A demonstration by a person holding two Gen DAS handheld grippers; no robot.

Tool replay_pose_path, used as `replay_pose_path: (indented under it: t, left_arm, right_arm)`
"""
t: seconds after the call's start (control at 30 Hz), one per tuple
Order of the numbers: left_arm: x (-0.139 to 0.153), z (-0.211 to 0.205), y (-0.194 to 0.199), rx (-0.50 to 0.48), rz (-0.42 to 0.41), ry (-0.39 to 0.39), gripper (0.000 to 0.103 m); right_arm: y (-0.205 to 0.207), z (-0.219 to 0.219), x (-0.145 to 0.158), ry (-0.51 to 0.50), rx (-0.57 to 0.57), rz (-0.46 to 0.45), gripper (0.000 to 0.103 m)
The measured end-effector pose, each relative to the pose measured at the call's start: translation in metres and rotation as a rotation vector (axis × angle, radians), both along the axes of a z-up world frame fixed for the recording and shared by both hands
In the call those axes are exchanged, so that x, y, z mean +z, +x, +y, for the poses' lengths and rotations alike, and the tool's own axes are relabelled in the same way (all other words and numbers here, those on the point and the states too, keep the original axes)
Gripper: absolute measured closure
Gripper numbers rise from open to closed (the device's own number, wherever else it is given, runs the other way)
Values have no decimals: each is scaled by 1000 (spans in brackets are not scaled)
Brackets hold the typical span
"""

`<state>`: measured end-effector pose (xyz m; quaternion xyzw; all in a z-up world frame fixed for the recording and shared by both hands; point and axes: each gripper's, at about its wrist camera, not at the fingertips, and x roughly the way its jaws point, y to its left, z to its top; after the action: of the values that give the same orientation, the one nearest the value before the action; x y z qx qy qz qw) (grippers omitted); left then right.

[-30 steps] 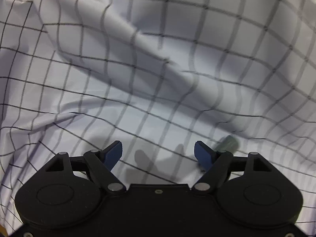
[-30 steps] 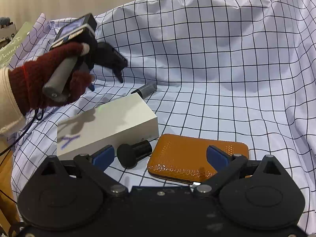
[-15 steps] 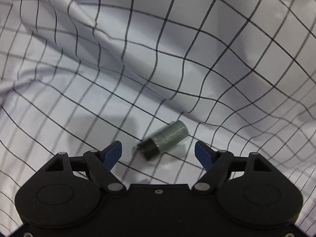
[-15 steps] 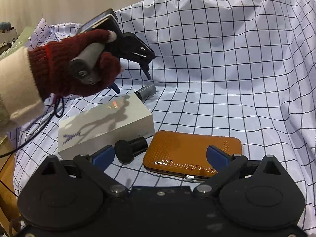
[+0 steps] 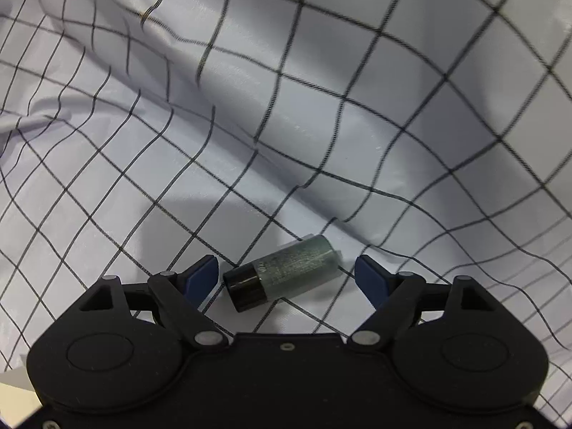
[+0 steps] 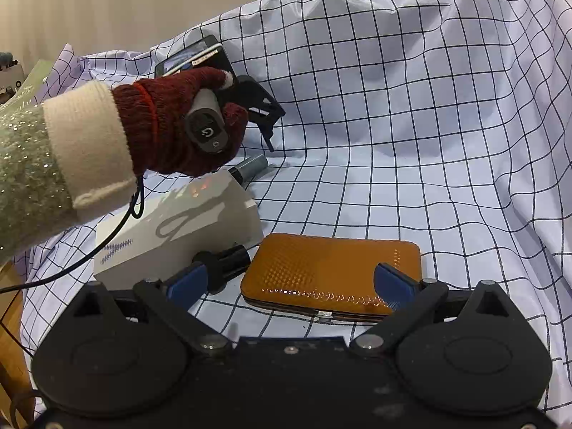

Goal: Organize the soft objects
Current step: 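Grasp the grey-black cylinder with the left tool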

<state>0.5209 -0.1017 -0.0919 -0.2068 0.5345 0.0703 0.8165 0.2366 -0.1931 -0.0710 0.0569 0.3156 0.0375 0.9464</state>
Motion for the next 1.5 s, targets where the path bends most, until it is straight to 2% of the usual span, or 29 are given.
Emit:
replay_pose_path:
  t: [0.33, 0.43, 0.63, 0.8, 1.17, 1.5]
  left_arm:
    - [-18, 9, 8, 39, 30, -38, 26]
    - [-19, 10, 10, 23, 28, -28, 33]
    - [-19, 11, 12, -64, 9, -17, 35]
    - [-16, 7, 11, -190, -2, 64, 35]
    - [9, 18, -7, -402, -118, 222, 35]
    - [28, 47, -42, -480, -200, 245, 35]
  right_arm:
    - [-3, 1, 2, -24, 7, -10, 3]
    - [-2, 3, 1, -31, 14, -7, 3]
    - [1, 8, 0, -56, 37, -6, 3]
    - [7, 17, 0, -101, 76, -16, 4]
    - [47, 59, -14, -209, 240, 4, 20]
    - [72, 81, -30, -273, 332, 57, 22]
